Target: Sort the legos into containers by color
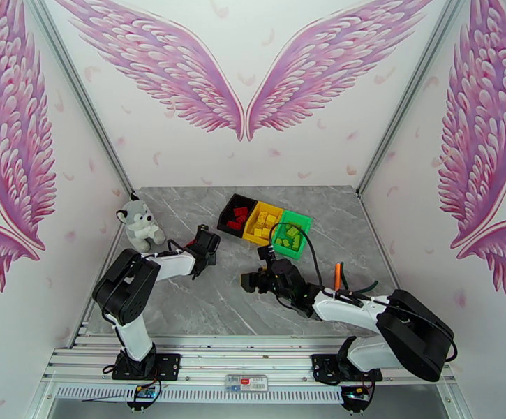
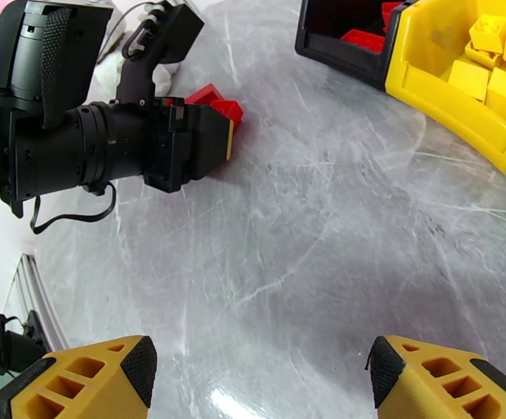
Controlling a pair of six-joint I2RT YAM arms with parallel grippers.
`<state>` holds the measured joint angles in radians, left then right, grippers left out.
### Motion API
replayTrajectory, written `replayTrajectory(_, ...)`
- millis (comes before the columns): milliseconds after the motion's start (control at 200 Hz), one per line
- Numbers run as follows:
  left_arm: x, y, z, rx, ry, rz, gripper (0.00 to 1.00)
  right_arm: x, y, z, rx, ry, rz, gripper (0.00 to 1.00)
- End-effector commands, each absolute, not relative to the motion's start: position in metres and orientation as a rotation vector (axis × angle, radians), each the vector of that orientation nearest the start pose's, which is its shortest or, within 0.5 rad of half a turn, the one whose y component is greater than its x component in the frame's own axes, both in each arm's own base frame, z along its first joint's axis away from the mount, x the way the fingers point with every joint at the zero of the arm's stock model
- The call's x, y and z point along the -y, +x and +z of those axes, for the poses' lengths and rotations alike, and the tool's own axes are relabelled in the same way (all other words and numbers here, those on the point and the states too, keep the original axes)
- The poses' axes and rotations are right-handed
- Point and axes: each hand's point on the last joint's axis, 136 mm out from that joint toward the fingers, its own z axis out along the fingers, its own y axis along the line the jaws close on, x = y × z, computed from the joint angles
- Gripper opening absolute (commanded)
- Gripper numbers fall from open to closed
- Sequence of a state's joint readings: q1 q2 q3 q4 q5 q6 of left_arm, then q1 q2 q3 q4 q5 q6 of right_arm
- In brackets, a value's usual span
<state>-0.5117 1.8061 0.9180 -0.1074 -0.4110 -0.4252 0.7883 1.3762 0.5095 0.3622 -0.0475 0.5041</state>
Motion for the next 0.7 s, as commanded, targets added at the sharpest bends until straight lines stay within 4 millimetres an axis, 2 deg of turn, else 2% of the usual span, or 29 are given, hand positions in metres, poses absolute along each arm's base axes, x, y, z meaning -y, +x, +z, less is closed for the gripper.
replayTrajectory(0,0.147,0.393,0.047,-2.411,-0.024,0.099,0.27,-0.273,0.265,0.107,-2.153,-0.331,0.774,0.86)
replayTrajectory(165,0.175,0.388,0.079,-2.342,0.048,-0.058,0.27,-0.259,0.266,0.112,-2.139,-0.303,0.717,0.87)
replayTrajectory(315,0.194,0.401,0.115,-2.284,0.098,-0.127,0.28,-0.248,0.263,0.118,-2.116,-0.279,0.703,0.89)
replayTrajectory(480,0.217,0.430,0.142,-2.240,0.153,-0.148,0.29,-0.239,0.261,0.122,-2.109,-0.258,0.685,0.90)
replayTrajectory(590,0.233,0.453,0.140,-2.244,0.192,-0.136,0.29,-0.235,0.260,0.123,-2.111,-0.247,0.673,0.90)
replayTrajectory(620,0.241,0.465,0.150,-2.221,0.195,-0.153,0.29,-0.235,0.259,0.124,-2.112,-0.248,0.671,0.90)
replayTrajectory(695,0.256,0.484,0.149,-2.223,0.219,-0.158,0.29,-0.231,0.257,0.125,-2.117,-0.241,0.662,0.90)
